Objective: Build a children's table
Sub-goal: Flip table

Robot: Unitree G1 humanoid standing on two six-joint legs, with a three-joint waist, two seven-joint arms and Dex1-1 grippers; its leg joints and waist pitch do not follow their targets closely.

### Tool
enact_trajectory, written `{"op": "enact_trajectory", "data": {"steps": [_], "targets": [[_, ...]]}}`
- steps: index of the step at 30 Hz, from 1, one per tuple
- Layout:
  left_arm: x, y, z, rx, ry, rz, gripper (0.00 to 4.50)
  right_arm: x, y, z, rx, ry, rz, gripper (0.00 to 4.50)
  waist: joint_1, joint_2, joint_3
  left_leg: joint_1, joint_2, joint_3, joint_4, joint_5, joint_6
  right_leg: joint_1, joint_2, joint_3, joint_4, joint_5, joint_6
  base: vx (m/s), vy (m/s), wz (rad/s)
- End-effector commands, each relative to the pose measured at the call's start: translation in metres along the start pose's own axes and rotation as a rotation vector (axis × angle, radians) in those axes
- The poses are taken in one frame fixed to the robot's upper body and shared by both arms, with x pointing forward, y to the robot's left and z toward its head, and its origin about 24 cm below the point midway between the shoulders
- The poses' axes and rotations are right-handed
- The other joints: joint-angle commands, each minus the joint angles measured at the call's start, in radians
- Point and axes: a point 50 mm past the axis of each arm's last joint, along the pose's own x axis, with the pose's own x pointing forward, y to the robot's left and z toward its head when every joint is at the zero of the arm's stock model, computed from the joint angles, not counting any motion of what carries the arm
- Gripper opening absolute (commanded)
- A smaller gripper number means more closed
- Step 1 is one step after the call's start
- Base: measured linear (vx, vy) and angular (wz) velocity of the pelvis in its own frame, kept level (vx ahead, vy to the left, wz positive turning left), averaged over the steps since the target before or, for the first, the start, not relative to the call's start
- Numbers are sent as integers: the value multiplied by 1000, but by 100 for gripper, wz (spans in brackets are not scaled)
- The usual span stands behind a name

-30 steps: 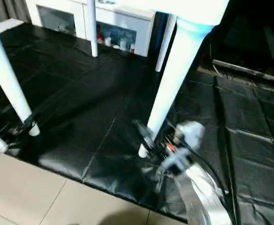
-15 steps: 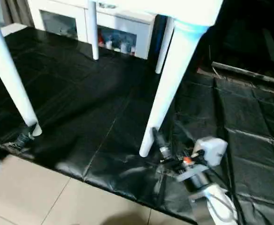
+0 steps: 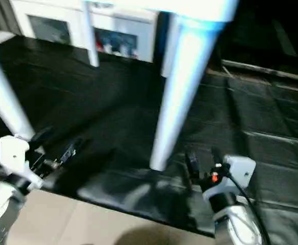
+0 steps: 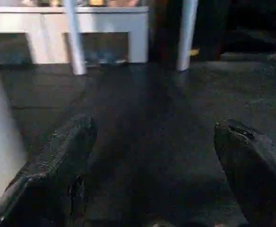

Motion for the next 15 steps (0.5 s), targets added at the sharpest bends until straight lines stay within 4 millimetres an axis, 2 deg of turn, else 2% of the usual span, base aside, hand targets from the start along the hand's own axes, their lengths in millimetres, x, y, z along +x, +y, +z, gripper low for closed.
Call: {"op": "enact_trajectory", "data": {"steps": [1,2,3,4,5,6,7,8,9,10,11,12,13,14,15], "targets": [[2,-5,3,-2,-17,-13,445,-2,-8,7,-32,-35,-33,401,-14,43,-28,21,126,-77,-188,-200,-153,4,10,-52,20,-7,-60,-2,178,-17],[2,-6,3,-15,-21,-11,445,-2,-9,7,-34,-31,-31,401,-27,61,-34,45,160,-106,-203,-163,-229,-4,7,-73,34,22,-54,-9,121,0],[1,-6,3,-56,-26,6,445,-3,-10,7,-32,-21,-31,401,-43,58,-38,51,202,-131,-204,-36,-178,-8,-8,-88,60,-27,-35,-9,121,0],[1,-7,2,-53,-18,6,445,-3,-12,6,-33,-11,-34,401,-43,58,-38,48,208,-129,-199,23,-132,-11,-16,-90,67,-53,-29,0,0,0],[2,-7,2,-49,-13,6,445,-4,-12,5,-32,-2,-39,401,-51,46,-41,48,211,-128,-186,100,-3,-6,-35,-84,67,-80,-20,0,0,0],[2,-7,2,-44,-8,6,445,-4,-13,4,-30,6,-42,401,-55,22,-45,34,169,-106,-159,132,130,21,-64,-59,22,-38,-52,0,0,0],[2,-7,1,-40,-4,7,445,-4,-14,3,-26,16,-45,401,-55,22,-45,34,169,-106,-159,132,130,21,-64,-59,22,-38,-52,-36,-84,-3],[2,-7,1,-37,-1,9,445,-5,-14,1,-25,29,-48,401,-33,-9,-39,-35,33,-16,-91,38,118,76,-135,-9,-73,44,-128,-92,-116,-7],[2,-8,1,-36,-1,9,445,-5,-14,0,-27,31,-50,401,-14,-26,-31,-20,43,-19,-90,-42,42,71,-154,2,-98,-193,-32,-92,-116,-7],[3,-8,0,-36,0,9,445,-5,-14,-1,-27,31,-51,401,-13,-30,-29,-18,47,-22,-99,-66,23,72,-144,2,-98,-311,0,-102,-121,-7],[2,-8,0,-39,4,8,445,-5,-14,-1,-28,28,-53,401,-9,-29,-25,-13,47,-19,-106,-84,12,65,-129,0,-105,-418,25,-61,-104,-1],[2,-8,-2,-41,15,8,445,-5,-14,-1,-25,27,-54,401,-12,-15,-15,-2,56,-18,-126,-167,-19,45,-104,-12,-117,-628,43,-61,-104,-1],[2,-8,-3,-36,21,8,445,-5,-13,-1,-25,29,-54,401,-12,-15,-15,-1,58,-20,-132,-189,-27,45,-98,-16,-118,-649,41,-51,-71,-1],[2,-8,-4,-32,25,7,445,-5,-13,-2,-26,30,-54,401,-10,-11,-15,5,66,-23,-140,-230,-38,40,-91,-21,-115,-637,30,0,0,0],[3,-8,-4,-32,26,7,445,-5,-12,-2,-21,36,-51,401,-10,0,-17,7,72,-27,-148,-250,-43,41,-88,-22,-107,-575,9,0,0,0]]}}
